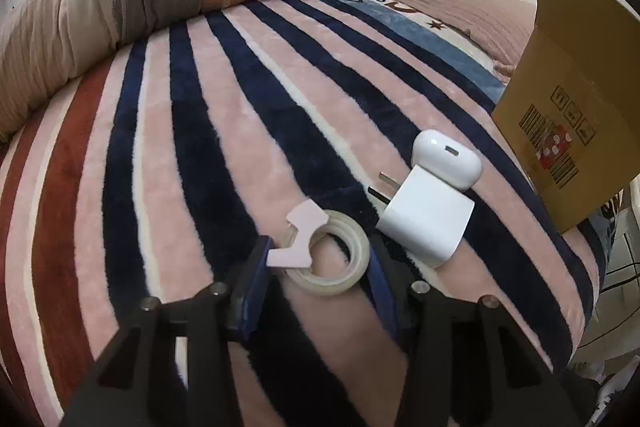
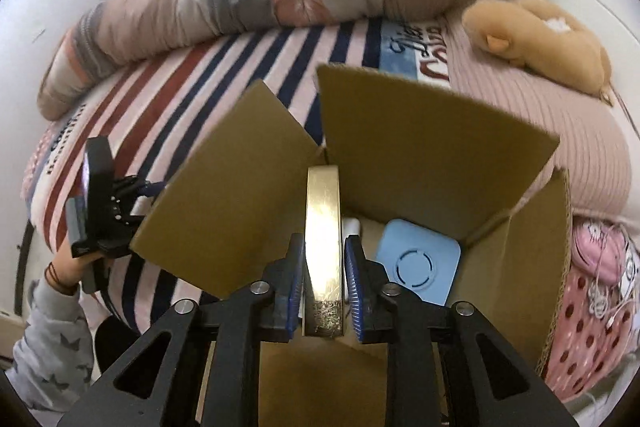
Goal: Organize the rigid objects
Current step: 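Grasp the gold bar with the right gripper and drop it into the box, then grasp the tape roll with the left gripper and drop it into the box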
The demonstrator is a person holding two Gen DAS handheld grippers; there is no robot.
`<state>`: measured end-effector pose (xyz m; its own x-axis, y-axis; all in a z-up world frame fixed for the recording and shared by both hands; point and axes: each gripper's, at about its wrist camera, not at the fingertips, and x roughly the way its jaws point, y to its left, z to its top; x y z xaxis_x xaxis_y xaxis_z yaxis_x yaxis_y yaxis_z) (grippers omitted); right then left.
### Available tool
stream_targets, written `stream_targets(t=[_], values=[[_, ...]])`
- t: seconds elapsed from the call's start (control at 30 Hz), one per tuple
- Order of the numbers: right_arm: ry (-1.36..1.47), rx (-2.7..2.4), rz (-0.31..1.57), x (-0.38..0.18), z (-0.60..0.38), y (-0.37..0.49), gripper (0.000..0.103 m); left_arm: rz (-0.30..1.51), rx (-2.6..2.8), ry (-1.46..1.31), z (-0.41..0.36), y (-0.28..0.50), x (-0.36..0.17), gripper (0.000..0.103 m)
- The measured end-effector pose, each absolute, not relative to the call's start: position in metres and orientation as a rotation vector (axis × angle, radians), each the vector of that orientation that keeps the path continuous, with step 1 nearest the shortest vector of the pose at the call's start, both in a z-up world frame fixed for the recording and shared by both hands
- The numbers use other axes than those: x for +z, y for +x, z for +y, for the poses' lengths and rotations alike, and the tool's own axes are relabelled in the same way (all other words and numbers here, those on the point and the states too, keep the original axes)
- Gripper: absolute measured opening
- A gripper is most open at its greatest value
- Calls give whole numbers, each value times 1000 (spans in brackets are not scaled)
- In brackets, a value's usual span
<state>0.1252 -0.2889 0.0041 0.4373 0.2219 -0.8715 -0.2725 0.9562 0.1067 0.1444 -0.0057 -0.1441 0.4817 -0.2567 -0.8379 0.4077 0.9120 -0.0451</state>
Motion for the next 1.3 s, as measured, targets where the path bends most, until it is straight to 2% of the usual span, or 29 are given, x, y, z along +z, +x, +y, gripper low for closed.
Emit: stream_targets(t=[0.07,0.3,0.53,0.63,0.8,1.1,1.17,1.3], values=[[-47,300,1055,11,-289,120,30,980,-407,157,-2,142,-140,43],[-13,470,923,35,-259,93,32,899,-407,135,9,129,-90,43],[-26,779,822,52,-180,50,32,748,-411,182,13,99,27,43],[-120,815,794,39,-146,35,32,735,-460,197,4,92,65,43],[-71,850,898,-16,-110,45,32,731,-607,249,-42,79,108,43],[-222,479,865,-99,-111,99,32,859,-847,323,-152,89,96,44],[-219,440,859,-110,-119,111,43,893,-885,328,-171,93,87,44],[-193,417,856,-120,-131,120,49,949,-927,363,-199,101,66,45]])
